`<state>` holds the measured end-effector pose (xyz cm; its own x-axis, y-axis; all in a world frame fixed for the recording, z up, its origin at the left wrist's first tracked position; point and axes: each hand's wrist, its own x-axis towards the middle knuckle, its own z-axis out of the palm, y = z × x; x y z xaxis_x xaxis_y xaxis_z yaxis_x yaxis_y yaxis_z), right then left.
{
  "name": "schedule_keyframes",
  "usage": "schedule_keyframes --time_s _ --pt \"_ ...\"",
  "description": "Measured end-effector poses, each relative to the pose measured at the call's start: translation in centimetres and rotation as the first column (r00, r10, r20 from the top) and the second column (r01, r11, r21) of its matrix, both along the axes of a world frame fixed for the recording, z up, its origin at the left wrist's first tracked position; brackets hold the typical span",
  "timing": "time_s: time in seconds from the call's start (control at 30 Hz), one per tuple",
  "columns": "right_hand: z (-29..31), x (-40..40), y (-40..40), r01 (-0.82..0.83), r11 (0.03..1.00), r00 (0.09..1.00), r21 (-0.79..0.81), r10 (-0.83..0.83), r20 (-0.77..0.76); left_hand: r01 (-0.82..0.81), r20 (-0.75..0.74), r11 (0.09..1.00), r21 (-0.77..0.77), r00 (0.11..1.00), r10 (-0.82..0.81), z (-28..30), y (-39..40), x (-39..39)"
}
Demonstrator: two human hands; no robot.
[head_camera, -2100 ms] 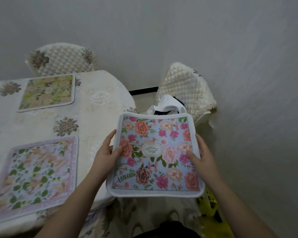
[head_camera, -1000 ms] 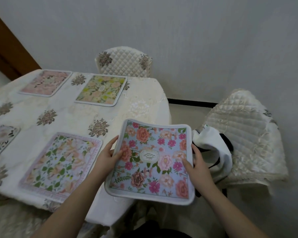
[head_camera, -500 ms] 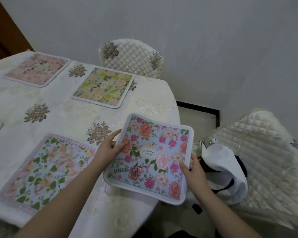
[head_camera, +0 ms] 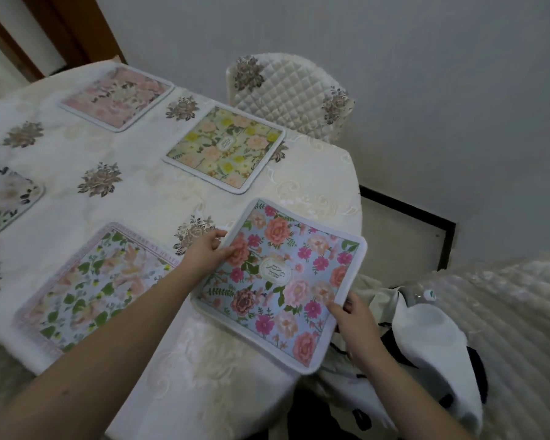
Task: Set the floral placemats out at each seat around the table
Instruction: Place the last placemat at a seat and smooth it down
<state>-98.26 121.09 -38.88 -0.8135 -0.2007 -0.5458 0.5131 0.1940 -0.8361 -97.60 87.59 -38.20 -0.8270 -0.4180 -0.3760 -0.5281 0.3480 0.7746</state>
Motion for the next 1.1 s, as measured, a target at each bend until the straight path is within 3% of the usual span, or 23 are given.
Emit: schedule_keyframes --time_s 0.2,0.3,0.43,0.6,0.87,1.1 --pt "-0.8 -5.2 0.0 -0.163 0.971 0.986 0.174 0.163 0.016 -0.096 0.126 0.995 -0.024 0.987 0.098 -0.7 -0.6 -2.6" --pt "-1.1 -6.8 -0.3 -0.259 0.95 0.965 0.176 0.248 0.083 -0.092 0.16 0.988 -0.124 0.981 0.111 -1.2 -1.3 -3.7" --pt "-1.7 -7.8 -0.8 -0.258 0.962 0.961 0.089 0.246 0.127 -0.104 0.199 0.976 -0.19 0.97 0.142 -1.8 -2.4 -4.7" --pt "-2.7 -8.5 -0.8 -0.302 0.947 0.949 0.109 0.288 0.132 -0.142 0.191 0.945 -0.294 0.96 0.204 -2.6 -3.0 -5.2" --pt "-3.3 -9.9 0.1 -0.463 0.804 0.883 0.372 0.456 0.113 -0.19 0.161 0.934 -0.302 0.956 0.247 -3.9 -3.0 -3.9" --pt "-3.0 -10.1 -0.5 -0.509 0.79 0.86 0.342 0.472 0.191 -0.178 0.123 0.929 -0.324 0.966 0.228 -4.2 -2.6 -4.0"
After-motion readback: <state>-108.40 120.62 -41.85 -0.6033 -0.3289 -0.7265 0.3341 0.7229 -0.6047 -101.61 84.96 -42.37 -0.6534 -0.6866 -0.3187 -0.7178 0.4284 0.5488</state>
